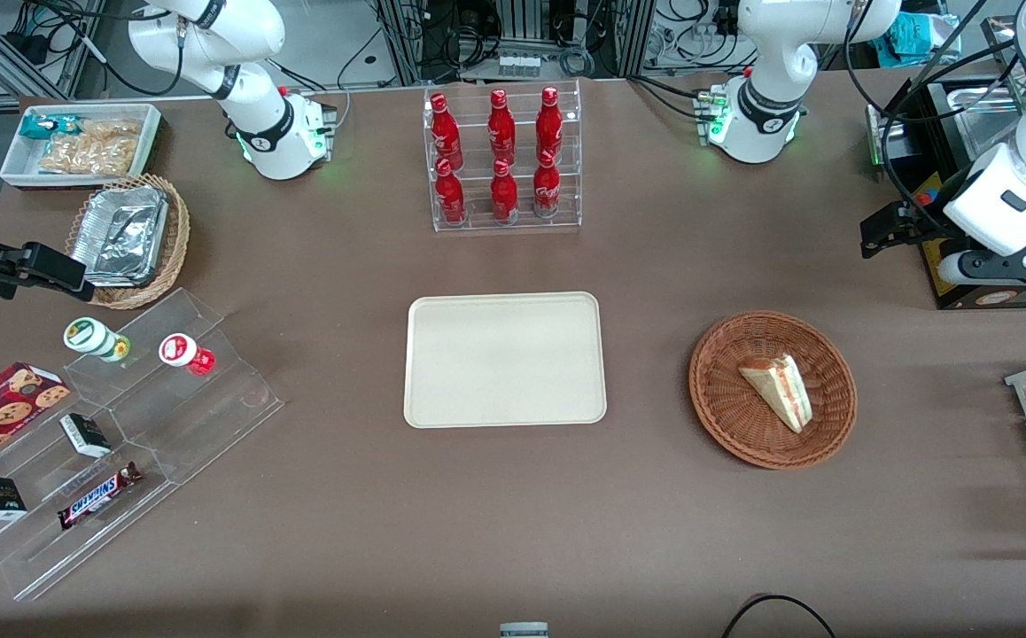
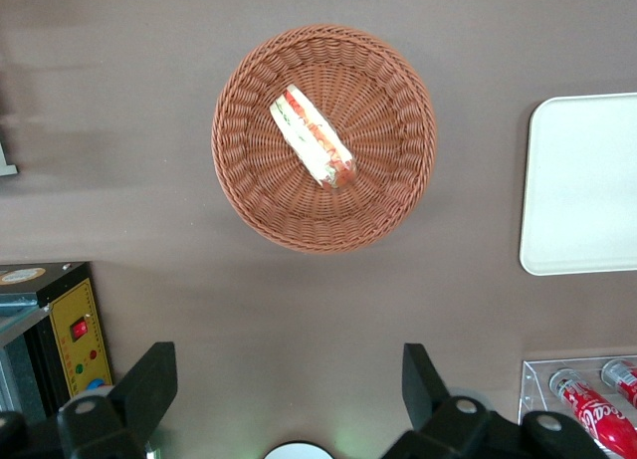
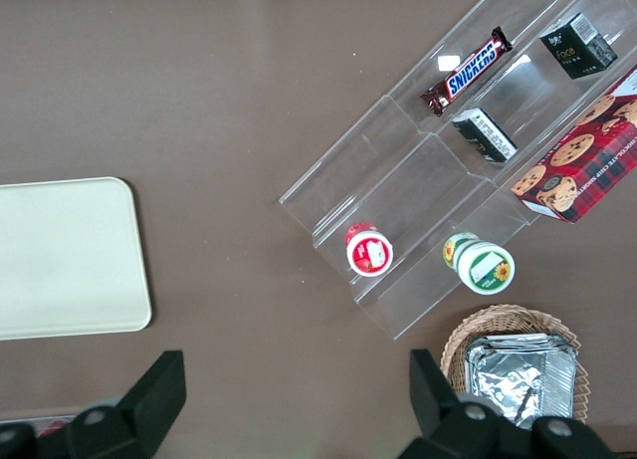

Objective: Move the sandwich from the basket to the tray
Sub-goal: 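Move the left gripper down over the wrapped sandwich in the wicker basket, then close the left gripper on the sandwich and lift it from the basket, then carry the held sandwich over to the white tray and lower it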

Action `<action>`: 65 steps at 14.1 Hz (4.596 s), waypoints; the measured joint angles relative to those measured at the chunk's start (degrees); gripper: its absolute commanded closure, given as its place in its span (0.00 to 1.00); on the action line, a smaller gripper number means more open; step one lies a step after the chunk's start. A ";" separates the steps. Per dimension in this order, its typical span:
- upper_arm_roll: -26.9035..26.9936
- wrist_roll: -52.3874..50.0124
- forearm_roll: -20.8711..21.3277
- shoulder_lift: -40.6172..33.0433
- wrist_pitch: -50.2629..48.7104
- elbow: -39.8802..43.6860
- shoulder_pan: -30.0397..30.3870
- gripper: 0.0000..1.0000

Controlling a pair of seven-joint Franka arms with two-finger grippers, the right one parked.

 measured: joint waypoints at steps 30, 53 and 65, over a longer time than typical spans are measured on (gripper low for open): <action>-0.07 -47.28 0.05 19.16 53.37 -27.86 -1.84 0.78; -1.10 -31.97 -4.36 29.69 25.35 2.94 -28.06 0.90; -2.46 -43.83 -4.55 45.67 37.44 14.21 -38.13 0.89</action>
